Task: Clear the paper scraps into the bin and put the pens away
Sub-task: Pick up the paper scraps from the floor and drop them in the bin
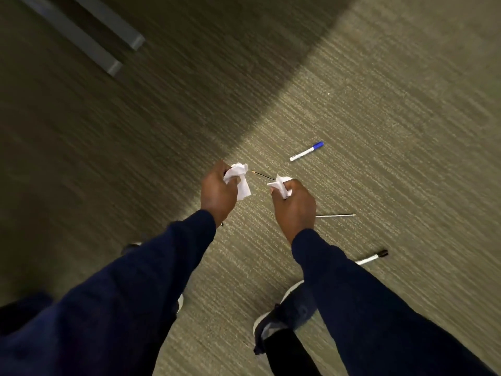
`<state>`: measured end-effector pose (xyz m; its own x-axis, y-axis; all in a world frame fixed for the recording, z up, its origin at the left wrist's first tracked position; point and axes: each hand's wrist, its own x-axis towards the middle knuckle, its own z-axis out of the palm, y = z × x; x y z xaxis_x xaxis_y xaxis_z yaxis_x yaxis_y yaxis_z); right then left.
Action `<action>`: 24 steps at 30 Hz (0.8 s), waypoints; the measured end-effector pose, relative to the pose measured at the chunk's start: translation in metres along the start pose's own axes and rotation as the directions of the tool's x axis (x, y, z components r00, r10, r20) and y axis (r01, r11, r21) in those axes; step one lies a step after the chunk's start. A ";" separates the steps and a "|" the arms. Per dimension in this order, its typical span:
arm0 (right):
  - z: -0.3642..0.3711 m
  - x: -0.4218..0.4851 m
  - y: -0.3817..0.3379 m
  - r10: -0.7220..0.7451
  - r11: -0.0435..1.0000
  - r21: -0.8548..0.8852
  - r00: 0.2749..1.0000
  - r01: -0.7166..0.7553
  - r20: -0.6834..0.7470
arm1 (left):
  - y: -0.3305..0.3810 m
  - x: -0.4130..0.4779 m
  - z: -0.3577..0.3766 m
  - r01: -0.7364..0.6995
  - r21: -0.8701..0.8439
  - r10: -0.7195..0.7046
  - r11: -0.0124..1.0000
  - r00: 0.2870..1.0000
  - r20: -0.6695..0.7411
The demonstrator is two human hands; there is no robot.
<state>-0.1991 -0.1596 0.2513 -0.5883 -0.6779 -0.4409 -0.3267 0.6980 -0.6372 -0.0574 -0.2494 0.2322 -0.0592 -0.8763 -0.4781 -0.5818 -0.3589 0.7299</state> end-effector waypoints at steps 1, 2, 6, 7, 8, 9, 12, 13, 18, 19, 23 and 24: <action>-0.001 -0.006 -0.007 -0.009 1.000 -0.012 1.000 0.009 0.006 | -0.001 -0.008 -0.007 0.021 -0.040 -0.022 0.999 1.000 -0.011; 0.001 -0.012 -0.014 -0.019 1.000 -0.024 1.000 0.019 0.013 | -0.004 -0.016 -0.016 0.039 -0.081 -0.041 0.996 0.999 -0.023; 0.026 -0.043 -0.038 -0.032 0.997 -0.064 0.999 0.034 0.034 | -0.031 -0.036 -0.052 0.106 -0.192 -0.114 0.976 0.993 -0.034; 0.038 -0.052 -0.043 -0.036 0.996 -0.081 0.998 0.039 0.045 | -0.043 -0.039 -0.064 0.129 -0.208 -0.137 0.970 0.990 -0.026; 0.051 -0.062 -0.048 -0.040 0.994 -0.096 0.997 0.046 0.060 | -0.057 -0.043 -0.077 0.146 -0.228 -0.155 0.963 0.988 -0.019; 0.066 -0.072 -0.054 -0.038 0.993 -0.107 0.997 0.046 0.072 | -0.070 -0.046 -0.092 0.156 -0.243 -0.164 0.957 0.986 -0.012; 0.123 -0.110 -0.076 -0.031 0.991 -0.128 0.991 0.048 0.131 | -0.118 -0.058 -0.147 0.191 -0.276 -0.210 0.942 0.977 -0.042; 0.145 -0.124 -0.084 -0.035 0.990 -0.130 0.986 0.056 0.162 | -0.137 -0.063 -0.168 0.208 -0.289 -0.235 0.934 0.970 -0.062; 0.268 -0.206 -0.133 -0.085 0.982 -0.128 0.936 0.136 0.342 | -0.239 -0.095 -0.285 0.294 -0.349 -0.370 0.890 0.912 -0.177; 0.293 -0.223 -0.144 -0.101 0.978 -0.130 0.922 0.160 0.373 | -0.262 -0.104 -0.309 0.314 -0.365 -0.405 0.876 0.890 -0.207; 0.394 -0.292 -0.186 -0.162 0.947 -0.156 0.838 0.280 0.522 | -0.349 -0.146 -0.394 0.398 -0.424 -0.541 0.813 0.785 -0.302; 0.418 -0.310 -0.195 -0.176 0.935 -0.164 0.810 0.316 0.559 | -0.370 -0.157 -0.413 0.411 -0.450 -0.573 0.793 0.755 -0.318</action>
<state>0.3557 -0.1818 0.2481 -0.0057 -0.8010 -0.5986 -0.6120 0.4762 -0.6314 0.5020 -0.1118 0.2388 0.5468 -0.5586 -0.6237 -0.1202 -0.7896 0.6018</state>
